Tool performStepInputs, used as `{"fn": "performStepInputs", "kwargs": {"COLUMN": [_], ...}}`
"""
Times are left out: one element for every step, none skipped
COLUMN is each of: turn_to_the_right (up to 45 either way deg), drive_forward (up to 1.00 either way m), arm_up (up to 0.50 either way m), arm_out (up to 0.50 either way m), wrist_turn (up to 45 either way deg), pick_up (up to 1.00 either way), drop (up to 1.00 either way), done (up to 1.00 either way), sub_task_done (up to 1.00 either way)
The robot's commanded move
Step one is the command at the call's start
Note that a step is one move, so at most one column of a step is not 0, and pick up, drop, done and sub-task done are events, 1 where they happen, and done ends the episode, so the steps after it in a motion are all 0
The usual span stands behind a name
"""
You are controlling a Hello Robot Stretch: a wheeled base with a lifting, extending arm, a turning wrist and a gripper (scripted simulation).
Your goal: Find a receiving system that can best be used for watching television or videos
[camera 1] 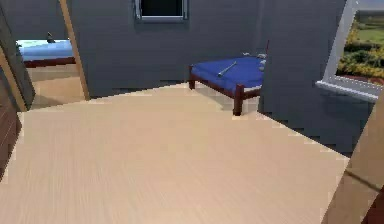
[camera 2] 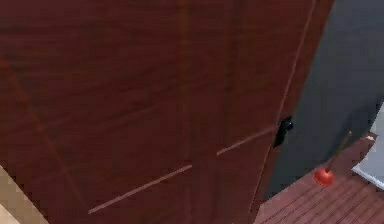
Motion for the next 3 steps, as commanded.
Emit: {"fn": "performStepInputs", "kwargs": {"turn_to_the_right": [45.0, 45.0, 45.0], "drive_forward": [0.00, 0.00, 0.00], "arm_up": [0.00, 0.00, 0.00], "arm_out": [0.00, 0.00, 0.00], "wrist_turn": [0.0, 0.0, 0.0], "pick_up": [0.00, 0.00, 0.00], "drop": [0.00, 0.00, 0.00], "done": [0.00, 0.00, 0.00], "sub_task_done": [0.00, 0.00, 0.00]}}
